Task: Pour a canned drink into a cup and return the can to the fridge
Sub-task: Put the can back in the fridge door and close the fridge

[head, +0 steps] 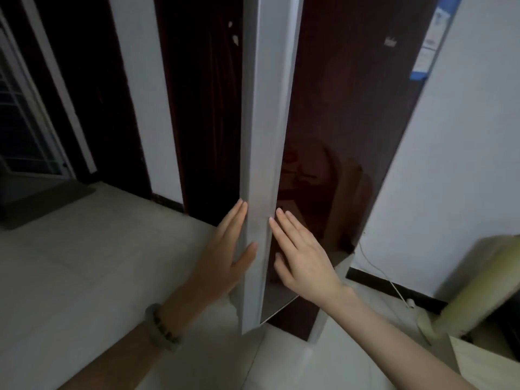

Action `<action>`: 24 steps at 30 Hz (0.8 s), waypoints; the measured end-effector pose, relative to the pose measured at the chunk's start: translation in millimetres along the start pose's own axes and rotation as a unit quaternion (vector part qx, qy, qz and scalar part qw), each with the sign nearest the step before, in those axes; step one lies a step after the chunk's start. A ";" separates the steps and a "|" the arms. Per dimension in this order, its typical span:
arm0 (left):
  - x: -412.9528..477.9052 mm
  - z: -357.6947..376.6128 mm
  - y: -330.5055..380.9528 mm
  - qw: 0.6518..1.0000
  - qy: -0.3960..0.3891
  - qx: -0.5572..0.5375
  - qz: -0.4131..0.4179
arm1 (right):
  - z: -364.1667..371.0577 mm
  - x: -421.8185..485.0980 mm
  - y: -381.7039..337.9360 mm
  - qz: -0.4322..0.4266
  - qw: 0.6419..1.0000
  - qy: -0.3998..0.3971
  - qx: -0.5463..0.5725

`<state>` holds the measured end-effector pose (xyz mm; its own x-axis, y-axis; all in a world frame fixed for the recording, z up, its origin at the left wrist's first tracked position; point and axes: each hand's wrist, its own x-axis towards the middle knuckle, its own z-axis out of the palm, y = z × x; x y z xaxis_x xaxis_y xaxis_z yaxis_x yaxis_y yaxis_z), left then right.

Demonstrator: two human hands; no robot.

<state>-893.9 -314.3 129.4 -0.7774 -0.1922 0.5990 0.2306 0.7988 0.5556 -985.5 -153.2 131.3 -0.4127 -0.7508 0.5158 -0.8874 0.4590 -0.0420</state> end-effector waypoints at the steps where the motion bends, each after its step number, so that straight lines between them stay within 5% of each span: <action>1: 6.9 -3.6 -10.9 1.000 0.005 -0.020 -0.014 | 8.0 11.4 -1.2 -0.004 1.000 0.001 -0.007; 7: 52.3 -18.7 -67.1 0.976 0.028 -0.202 -0.076 | 55.2 80.3 -0.1 -0.019 0.999 -0.012 -0.026; 24: 201.2 -27.6 -225.3 0.969 -0.071 -0.219 -0.091 | 140.8 236.4 45.4 0.017 0.979 -0.065 -0.194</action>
<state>-1086.1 -548.6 140.7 -0.8938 -0.2024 0.4003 0.2841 0.4351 0.8544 -1152.3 -376.7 130.8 -0.4853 -0.7742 0.4063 -0.7386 0.6117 0.2835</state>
